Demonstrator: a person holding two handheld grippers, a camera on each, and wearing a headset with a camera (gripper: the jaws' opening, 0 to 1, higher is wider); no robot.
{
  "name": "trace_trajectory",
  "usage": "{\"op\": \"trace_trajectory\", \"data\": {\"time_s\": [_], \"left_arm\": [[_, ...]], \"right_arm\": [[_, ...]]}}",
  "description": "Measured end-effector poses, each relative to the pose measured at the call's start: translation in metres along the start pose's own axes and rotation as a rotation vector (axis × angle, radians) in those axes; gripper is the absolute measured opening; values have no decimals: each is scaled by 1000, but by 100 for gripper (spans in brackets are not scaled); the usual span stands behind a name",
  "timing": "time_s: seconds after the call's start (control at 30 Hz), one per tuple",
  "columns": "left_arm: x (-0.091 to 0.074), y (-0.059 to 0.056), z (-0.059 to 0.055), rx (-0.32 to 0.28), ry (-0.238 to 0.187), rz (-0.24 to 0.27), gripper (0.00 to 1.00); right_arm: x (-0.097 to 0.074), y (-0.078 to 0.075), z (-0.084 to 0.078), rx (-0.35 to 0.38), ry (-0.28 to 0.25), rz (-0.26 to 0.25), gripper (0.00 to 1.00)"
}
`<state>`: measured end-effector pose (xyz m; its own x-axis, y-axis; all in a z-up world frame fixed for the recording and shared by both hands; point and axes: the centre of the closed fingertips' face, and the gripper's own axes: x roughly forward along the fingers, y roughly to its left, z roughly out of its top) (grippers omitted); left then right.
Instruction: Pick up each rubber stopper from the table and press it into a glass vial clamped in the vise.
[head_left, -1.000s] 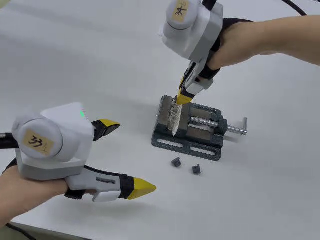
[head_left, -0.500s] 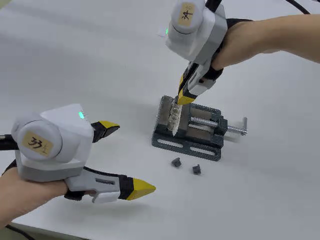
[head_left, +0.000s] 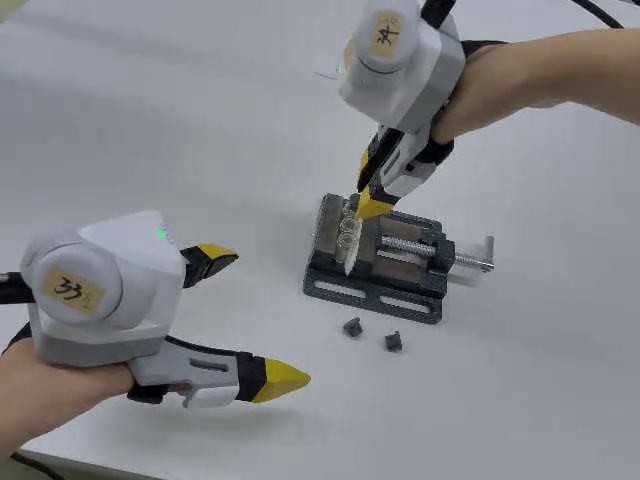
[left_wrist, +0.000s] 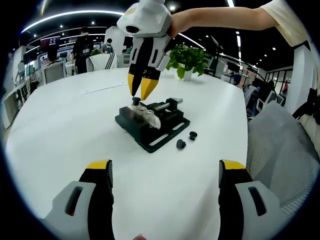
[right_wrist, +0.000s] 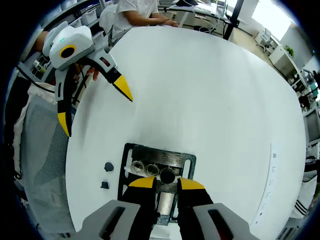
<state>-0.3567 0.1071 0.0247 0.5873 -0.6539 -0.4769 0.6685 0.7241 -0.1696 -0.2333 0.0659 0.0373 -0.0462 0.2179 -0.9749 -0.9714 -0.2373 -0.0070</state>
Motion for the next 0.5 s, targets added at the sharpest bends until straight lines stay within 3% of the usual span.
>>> {"op": "trace_trajectory", "data": {"time_s": [0.07,0.2,0.5], "left_arm": [[-1,1,0,-1,1,1,86],[-2,4,-1,0,5,6,86],[-4,4,-1,0,7,11,86]], "right_arm": [[-5,0,1,13,-12,0,12],[-4,1,5,27,-34,8,2],[0,2,6,28,-36,25,0]]}}
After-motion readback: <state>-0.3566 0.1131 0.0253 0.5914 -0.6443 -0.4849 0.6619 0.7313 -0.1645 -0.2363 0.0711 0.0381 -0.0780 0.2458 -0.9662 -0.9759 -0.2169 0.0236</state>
